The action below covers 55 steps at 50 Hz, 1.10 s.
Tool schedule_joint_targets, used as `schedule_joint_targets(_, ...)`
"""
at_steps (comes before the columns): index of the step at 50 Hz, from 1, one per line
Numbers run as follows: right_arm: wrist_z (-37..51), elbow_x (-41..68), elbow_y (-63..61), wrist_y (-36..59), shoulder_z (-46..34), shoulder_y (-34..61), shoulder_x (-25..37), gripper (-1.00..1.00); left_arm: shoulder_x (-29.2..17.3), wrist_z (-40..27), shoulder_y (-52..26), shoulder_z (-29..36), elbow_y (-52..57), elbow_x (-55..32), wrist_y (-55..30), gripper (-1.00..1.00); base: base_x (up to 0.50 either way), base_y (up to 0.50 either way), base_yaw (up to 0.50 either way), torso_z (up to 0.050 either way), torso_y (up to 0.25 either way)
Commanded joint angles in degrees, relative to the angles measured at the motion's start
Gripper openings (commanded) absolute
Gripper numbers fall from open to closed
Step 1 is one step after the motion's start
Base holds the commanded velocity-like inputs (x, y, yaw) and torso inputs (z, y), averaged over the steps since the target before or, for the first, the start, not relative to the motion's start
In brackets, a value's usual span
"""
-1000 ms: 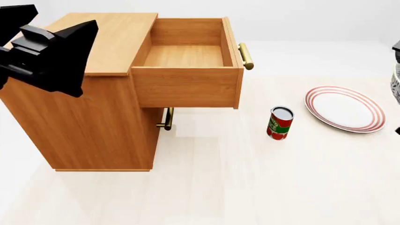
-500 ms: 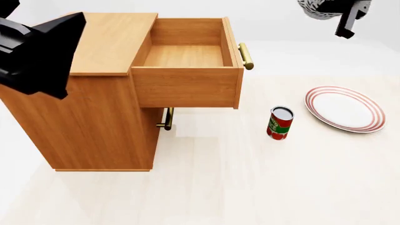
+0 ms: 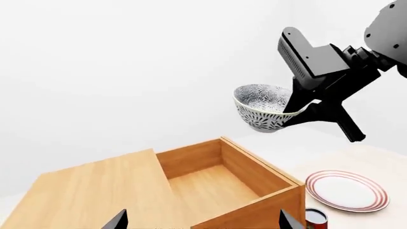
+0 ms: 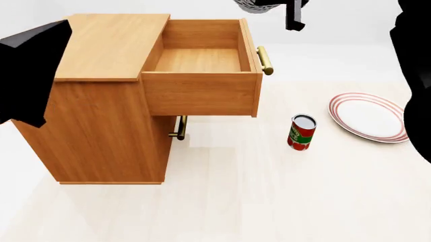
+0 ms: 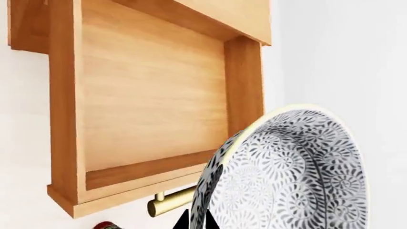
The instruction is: Put the bowl in the top drawer of the cabinet.
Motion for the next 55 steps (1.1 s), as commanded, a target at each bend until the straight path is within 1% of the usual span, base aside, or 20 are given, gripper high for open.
schedule_joint_targets(1,-1.96,1.82,1.5,-4.18,0.45,1.1,-3.12,-1.0,-3.24,-1.17,-2.01,-1.01,1.74,-5.53,1.68,1.0,0.0,0.0,0.0,0.0,0.0)
schedule_joint_targets(5,-1.47,6.75,0.46,-4.73,-4.03,1.65,-3.12,-1.0,-4.35,-0.71,-1.25,-2.68,2.18,-5.85,1.68,1.0,0.0,0.0,0.0,0.0,0.0)
schedule_joint_targets(14,-0.87,10.94,-2.96,-4.52,-7.06,2.14,-3.13,-1.0,-7.02,-0.11,0.27,-6.25,2.81,-7.44,1.95,1.0,0.0,0.0,0.0,0.0,0.0)
schedule_joint_targets(22,0.58,12.88,-5.12,-5.11,-7.49,2.63,-3.13,-1.0,-8.44,0.27,0.99,-8.2,2.75,-8.17,1.7,1.0,0.0,0.0,0.0,0.0,0.0)
schedule_joint_targets(38,2.48,14.84,-8.08,-5.19,-8.28,2.81,-3.13,-1.0,-9.85,0.1,5.67,-14.39,3.19,-9.31,0.96,1.0,0.0,0.0,0.0,0.0,0.001)
schedule_joint_targets(48,3.02,15.11,-8.58,-5.1,-8.33,3.05,-3.13,-1.0,-10.17,0.22,5.54,-14.7,3.02,-9.42,1.06,1.0,0.0,0.0,0.0,0.0,-0.086)
schedule_joint_targets(55,3.41,14.07,-8.22,-4.52,-8.46,3.17,-3.13,-1.0,-9.89,0.08,6.76,-16.18,2.99,-9.37,0.68,1.0,0.0,0.0,0.0,0.0,-0.076)
